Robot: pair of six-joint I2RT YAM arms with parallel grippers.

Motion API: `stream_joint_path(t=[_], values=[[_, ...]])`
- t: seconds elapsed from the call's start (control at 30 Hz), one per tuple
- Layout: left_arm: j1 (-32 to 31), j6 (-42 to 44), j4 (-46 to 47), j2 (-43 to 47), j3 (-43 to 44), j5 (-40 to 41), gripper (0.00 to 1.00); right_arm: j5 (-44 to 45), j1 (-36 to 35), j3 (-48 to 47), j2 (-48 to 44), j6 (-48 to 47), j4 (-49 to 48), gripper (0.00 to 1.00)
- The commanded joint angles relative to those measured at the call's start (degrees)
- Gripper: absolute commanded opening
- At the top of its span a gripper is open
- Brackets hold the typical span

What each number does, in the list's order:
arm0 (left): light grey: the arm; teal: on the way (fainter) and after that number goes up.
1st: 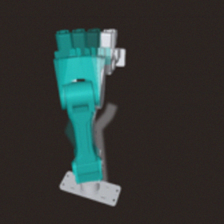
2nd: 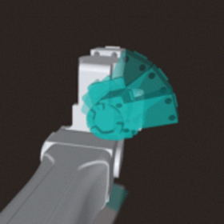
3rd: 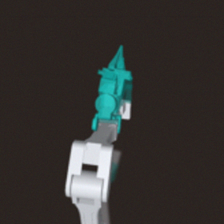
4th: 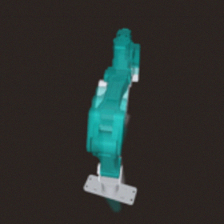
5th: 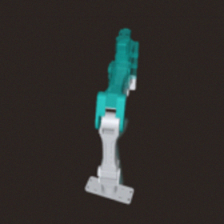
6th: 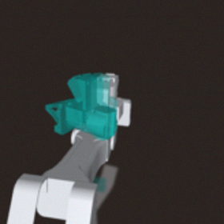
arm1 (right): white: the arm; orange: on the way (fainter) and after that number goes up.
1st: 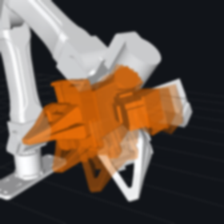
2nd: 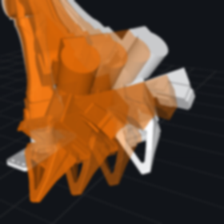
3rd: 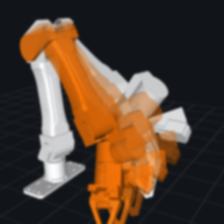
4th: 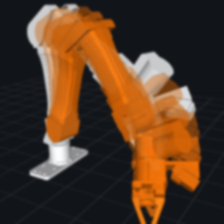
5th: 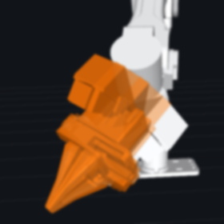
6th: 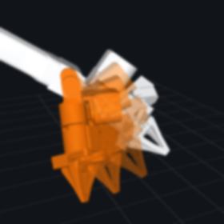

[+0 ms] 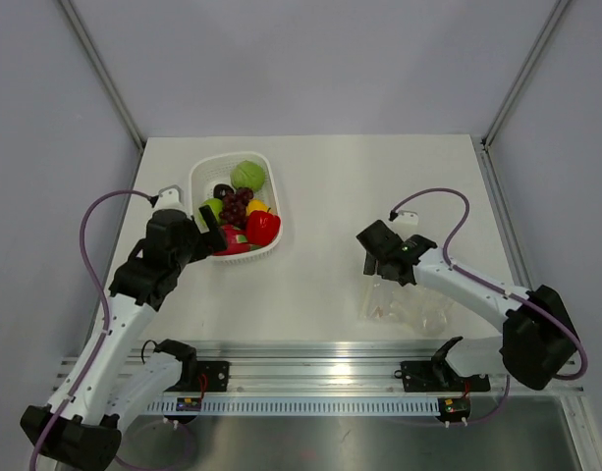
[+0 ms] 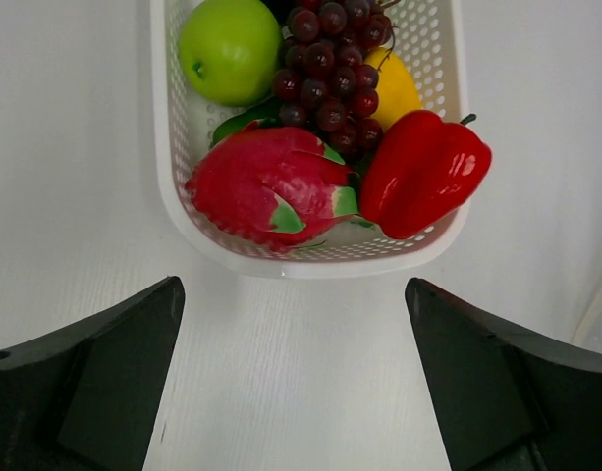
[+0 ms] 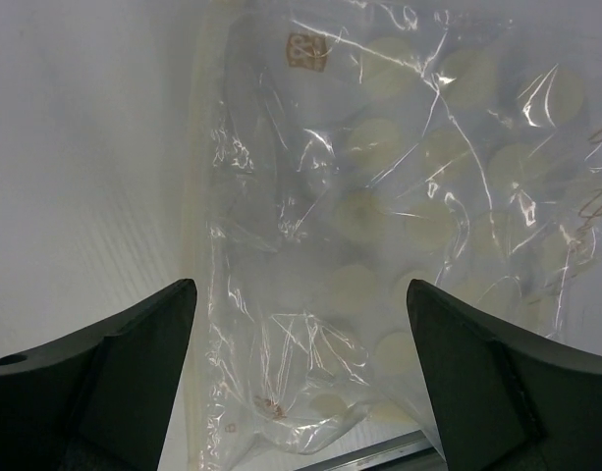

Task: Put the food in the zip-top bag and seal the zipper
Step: Pick up the zipper food storage bag at the center of the board.

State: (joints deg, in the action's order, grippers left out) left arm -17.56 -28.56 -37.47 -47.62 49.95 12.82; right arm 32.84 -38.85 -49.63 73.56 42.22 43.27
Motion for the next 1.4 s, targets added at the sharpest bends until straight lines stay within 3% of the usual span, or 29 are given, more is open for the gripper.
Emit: stream_joint_path(t=[0.0,0.23,0.53,0.83,0.93,1.0,1.13,1.37], values=[[-0.28,-1.42,4.42,2.44,-1.08,-4.72,0.99,-0.58,-0.35,-2.76,4.21,1.91,2.44,0.95],[-1.33,1.05,1.0,-1.25,0.67,-6.58,0.99,-4.36,-0.26,-3.63,7.74,-1.17,-1.08,0.87],[-1.6,1.13,1.97,-0.99,-0.03,-7.98,0.99,-4.72,-0.7,-6.88,15.02,-1.7,-3.1,0.86],[-1.77,1.57,1.26,-2.04,-0.38,-9.04,0.99,-0.94,-0.7,-7.24,17.23,1.64,-1.96,0.48],[-1.95,1.49,1.44,-2.13,-0.65,-9.65,0.99,-1.02,-0.7,-7.24,16.88,1.99,-1.78,0.26],[-2.21,1.4,1.53,-2.3,-0.56,-9.92,0.99,-1.37,-0.79,-7.06,16.01,2.08,-1.78,0.03],[-4.14,1.05,2.14,-2.57,-0.56,-12.28,0.99,-5.32,-0.79,-5.31,11.72,-0.37,-4.93,0.0],[-8.8,-4.56,13.27,-3.44,-2.14,-28.43,0.99,-21.66,-1.05,-0.48,0.19,-6.7,-17.75,0.0]])
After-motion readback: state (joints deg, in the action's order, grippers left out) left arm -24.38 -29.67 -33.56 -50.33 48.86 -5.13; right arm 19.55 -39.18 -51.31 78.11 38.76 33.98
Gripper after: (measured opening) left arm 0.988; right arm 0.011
